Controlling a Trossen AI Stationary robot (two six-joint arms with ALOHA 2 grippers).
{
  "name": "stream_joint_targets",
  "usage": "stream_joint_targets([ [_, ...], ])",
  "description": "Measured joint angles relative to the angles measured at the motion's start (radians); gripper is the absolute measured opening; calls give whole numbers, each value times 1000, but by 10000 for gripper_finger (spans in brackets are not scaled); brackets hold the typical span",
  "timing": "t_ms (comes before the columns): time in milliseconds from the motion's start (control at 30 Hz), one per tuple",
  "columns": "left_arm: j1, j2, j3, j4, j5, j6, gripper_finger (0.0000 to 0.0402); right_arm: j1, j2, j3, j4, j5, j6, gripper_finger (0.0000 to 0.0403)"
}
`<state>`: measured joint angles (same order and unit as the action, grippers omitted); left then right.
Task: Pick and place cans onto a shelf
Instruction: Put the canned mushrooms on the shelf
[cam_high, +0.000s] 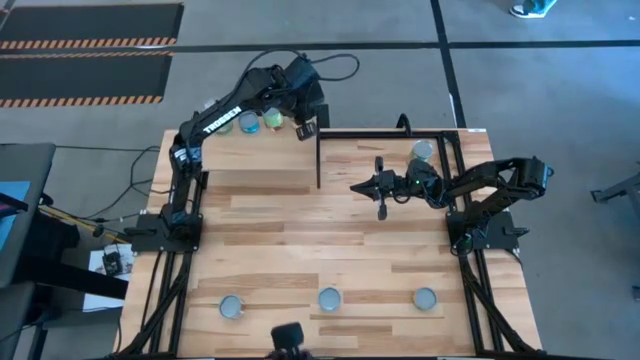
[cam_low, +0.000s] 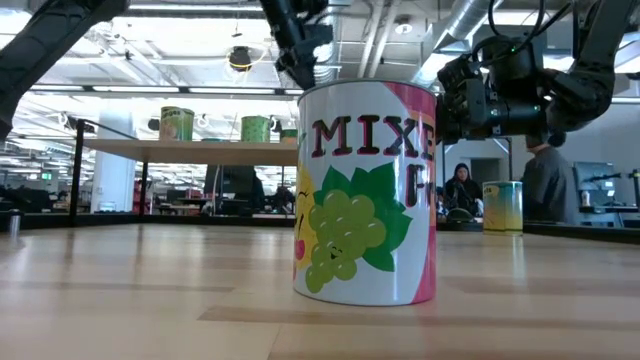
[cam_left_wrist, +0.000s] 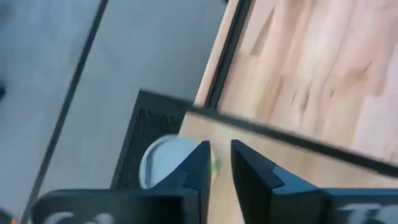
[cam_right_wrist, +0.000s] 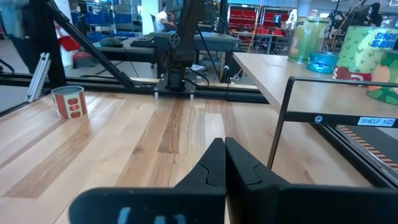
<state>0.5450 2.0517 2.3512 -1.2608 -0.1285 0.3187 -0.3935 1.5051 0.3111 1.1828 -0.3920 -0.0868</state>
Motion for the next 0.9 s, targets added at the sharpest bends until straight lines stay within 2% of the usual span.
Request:
stream_joint_targets([
  [100,-28,-18,0,25,77,6,13,0,0,0,0,0,0,8],
  [200,-63,-21,0,35,157,5,5,0,0,0,-9,0,0,8],
  [300,-111,-22,-13,65,174,12,2,0,0,0,-33,0,0,8],
  [467,-174,-34,-124,173,175,13,0,1,0,0,-52,0,8,8],
  [633,-197,-107,-325,346,175,1,0,19,0,-6,-48,0,7,8],
  [900,-239,-368,-808,743,176,-78,0,31,0,-57,47,33,0,8],
])
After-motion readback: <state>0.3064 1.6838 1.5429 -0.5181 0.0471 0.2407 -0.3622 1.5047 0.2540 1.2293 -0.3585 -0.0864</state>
